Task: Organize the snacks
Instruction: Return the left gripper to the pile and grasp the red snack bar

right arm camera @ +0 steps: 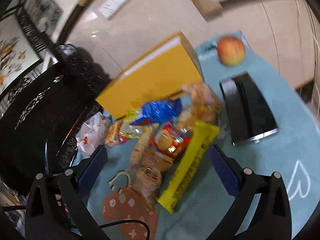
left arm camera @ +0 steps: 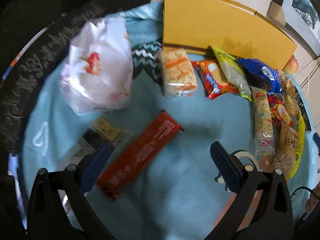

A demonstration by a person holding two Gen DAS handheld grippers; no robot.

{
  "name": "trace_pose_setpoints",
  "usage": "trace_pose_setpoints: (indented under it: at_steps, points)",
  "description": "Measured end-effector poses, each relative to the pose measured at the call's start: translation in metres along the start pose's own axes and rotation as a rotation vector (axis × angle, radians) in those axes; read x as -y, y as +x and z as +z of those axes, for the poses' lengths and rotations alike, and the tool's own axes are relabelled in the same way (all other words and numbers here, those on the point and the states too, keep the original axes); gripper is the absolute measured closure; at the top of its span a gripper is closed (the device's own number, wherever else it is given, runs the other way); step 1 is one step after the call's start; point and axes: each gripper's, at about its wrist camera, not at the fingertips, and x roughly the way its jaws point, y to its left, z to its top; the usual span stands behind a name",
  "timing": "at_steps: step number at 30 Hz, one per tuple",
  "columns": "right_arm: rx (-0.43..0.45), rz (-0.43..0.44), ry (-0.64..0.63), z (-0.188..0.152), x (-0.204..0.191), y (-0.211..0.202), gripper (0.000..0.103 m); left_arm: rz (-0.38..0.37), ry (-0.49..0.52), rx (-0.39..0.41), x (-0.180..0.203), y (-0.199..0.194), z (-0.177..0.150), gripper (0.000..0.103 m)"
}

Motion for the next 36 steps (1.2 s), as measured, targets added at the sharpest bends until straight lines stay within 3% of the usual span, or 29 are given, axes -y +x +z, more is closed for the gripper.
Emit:
trace_pose_setpoints:
  at_steps: [5,9,18,22,27,28,30,31,32,36]
  points:
    - [-0.034,0.057,-0.015,-0.006,-0.007,0.003,0.001,0.080,0.095,-0.020,0.016,0.018,-0.005,0.002]
    - [-0.020,-0.005,-0.127,-0.016,-0.024,0.004,0.001,-0.015,-0.026,-0.041,0.000,0.018,-0.010,0.002]
    - [-0.009,0.011,-0.130,-0.015,-0.022,0.001,0.001,-0.027,0.084,-0.118,0.012,0.006,-0.034,0.002]
    - [-0.022,-0.019,-0.123,-0.015,-0.018,0.007,0.001,-0.018,0.046,-0.153,0.008,0.011,-0.023,0.002]
    - [0.047,-0.087,-0.187,-0.016,-0.019,0.007,0.001,-0.010,0.045,-0.171,0.008,0.016,-0.016,0.002]
    - [0.050,-0.094,-0.199,-0.016,-0.019,0.008,0.001,-0.009,0.053,-0.160,0.006,0.015,-0.014,0.008]
    - [0.042,-0.096,-0.210,-0.017,-0.020,0.010,0.001,-0.002,0.035,-0.130,-0.001,0.010,-0.009,0.037]
    - [0.042,-0.091,-0.213,-0.017,-0.021,0.010,0.001,-0.008,0.012,-0.122,-0.007,0.006,-0.007,0.069]
    - [0.046,-0.088,-0.221,-0.017,-0.022,0.009,0.001,-0.034,-0.017,-0.130,-0.015,0.005,-0.005,0.079]
    - [0.069,-0.086,-0.228,-0.017,-0.022,0.006,0.001,-0.053,0.002,-0.134,-0.021,0.004,-0.004,0.079]
